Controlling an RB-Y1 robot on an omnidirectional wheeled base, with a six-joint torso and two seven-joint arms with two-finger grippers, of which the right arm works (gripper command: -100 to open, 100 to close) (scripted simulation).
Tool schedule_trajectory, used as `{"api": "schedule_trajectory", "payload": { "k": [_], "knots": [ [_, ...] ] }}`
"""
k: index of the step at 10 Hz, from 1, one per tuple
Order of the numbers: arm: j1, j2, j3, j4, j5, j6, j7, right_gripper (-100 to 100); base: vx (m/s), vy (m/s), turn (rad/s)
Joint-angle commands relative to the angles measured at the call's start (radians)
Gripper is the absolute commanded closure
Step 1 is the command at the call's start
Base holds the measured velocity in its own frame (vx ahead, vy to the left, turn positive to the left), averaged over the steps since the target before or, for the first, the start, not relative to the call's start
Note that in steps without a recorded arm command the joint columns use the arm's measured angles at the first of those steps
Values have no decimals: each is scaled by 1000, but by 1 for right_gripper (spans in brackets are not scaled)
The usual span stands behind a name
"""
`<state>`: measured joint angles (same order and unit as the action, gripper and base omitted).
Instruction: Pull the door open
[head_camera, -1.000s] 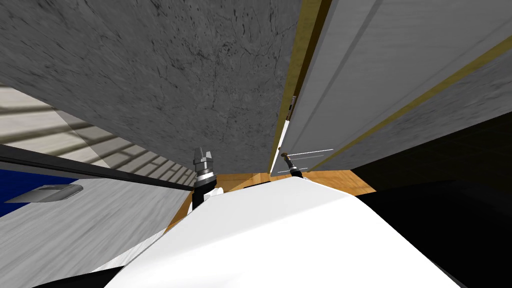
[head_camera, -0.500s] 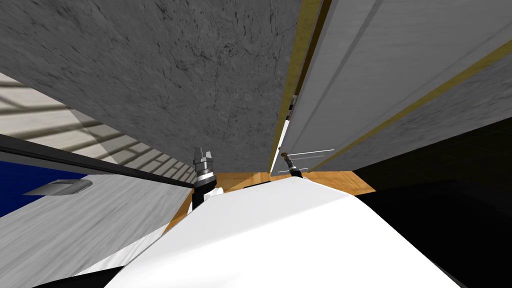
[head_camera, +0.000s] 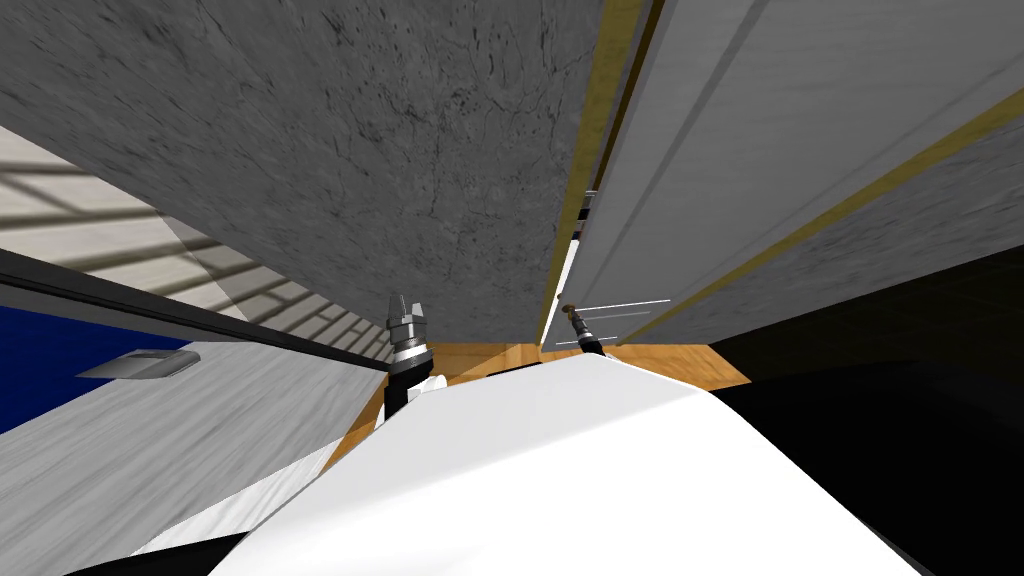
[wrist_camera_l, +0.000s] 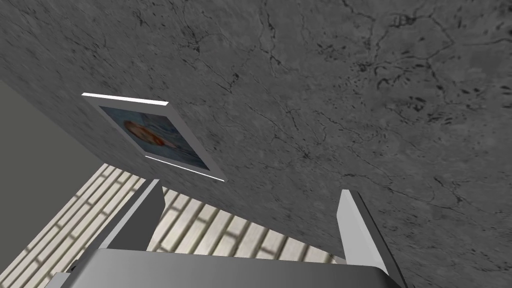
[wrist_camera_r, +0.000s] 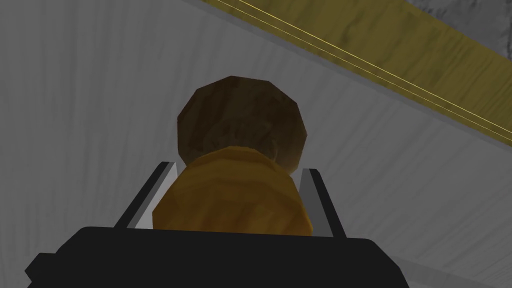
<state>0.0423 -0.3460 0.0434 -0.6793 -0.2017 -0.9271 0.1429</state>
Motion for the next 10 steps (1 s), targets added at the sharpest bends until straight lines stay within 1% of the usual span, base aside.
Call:
{"api": "schedule_trajectory", "payload": {
  "k": [1,2,3,4,5,6,7,8,9,10],
  "knots": [
    [-8,6,7,6,-3,-5,-41,100,-34,-15,30],
    [-11,6,11,7,-11,-4,-73,100,-33,-17,45],
    [-11,6,11,7,-11,-4,-82,100,-25,-12,20],
    [-14,6,14,9,-20,-2,-121,100,-28,-9,46],
    [-17,7,17,10,-28,0,-147,100,-43,-19,71],
    [-17,7,17,10,-28,0,-165,100,-31,-16,36],
    [-20,7,20,12,-37,1,-199,100,-30,-9,44],
    [-20,7,20,12,-37,1,-206,100,-25,-9,21],
    [-23,7,24,13,-45,3,-245,100,-31,-9,42],
    [-23,7,24,13,-45,3,-248,100,-24,-12,28]
  ]
}}
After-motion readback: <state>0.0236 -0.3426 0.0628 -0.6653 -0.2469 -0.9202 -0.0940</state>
